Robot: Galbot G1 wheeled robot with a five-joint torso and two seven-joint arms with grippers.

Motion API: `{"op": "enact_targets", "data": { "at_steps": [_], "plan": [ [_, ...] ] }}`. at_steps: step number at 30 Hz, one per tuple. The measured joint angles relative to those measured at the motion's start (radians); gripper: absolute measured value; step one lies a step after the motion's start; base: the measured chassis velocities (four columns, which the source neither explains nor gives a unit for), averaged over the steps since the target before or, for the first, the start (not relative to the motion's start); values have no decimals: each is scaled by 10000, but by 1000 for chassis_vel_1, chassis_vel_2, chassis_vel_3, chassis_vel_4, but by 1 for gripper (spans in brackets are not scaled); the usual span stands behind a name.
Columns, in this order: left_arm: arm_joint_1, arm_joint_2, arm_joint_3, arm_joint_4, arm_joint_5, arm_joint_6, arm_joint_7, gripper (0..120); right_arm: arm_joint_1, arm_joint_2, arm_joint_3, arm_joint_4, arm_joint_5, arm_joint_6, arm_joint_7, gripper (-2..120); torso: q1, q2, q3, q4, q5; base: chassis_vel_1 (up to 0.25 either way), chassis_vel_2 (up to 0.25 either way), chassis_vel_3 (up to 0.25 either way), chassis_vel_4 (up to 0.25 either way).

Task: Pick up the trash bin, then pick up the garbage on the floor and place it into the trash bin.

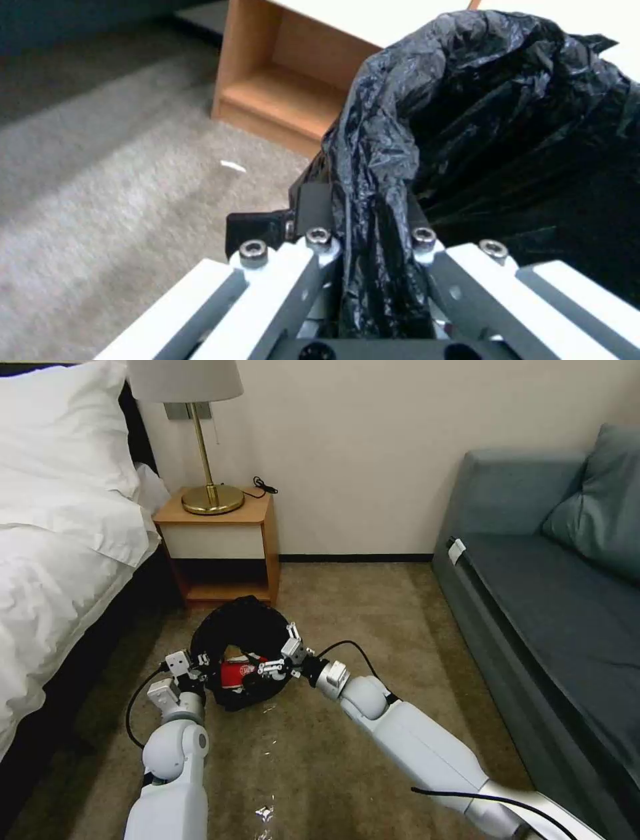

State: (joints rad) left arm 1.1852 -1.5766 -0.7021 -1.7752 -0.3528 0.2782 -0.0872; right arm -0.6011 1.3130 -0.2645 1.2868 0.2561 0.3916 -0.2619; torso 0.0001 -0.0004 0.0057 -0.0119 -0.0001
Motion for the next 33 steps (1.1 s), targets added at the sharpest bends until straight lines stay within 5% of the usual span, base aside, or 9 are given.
{"op": "enact_targets", "data": {
  "at_steps": [9,15,21,33],
  "plan": [
    [-193,126,-52,309,-237,44,-88,4,303,33,1839,574,406,-301,292,100,0,0,0,0,1,0,0,0,0],
    [-541,304,-115,719,-1136,114,-472,4,-164,-282,3778,1226,685,-445,283,100,0,0,0,1,2,0,0,0,0],
    [-1129,383,-194,1477,-2045,155,-1328,4,-1656,-1047,6131,1938,949,-452,27,100,0,1,-1,0,4,0,0,0,0],
    [-1922,373,-188,2628,-2576,33,-1719,4,-5036,-2414,9444,3281,1437,-171,-771,100,0,1,-2,-4,2,0,0,0,0]
  ]
}}
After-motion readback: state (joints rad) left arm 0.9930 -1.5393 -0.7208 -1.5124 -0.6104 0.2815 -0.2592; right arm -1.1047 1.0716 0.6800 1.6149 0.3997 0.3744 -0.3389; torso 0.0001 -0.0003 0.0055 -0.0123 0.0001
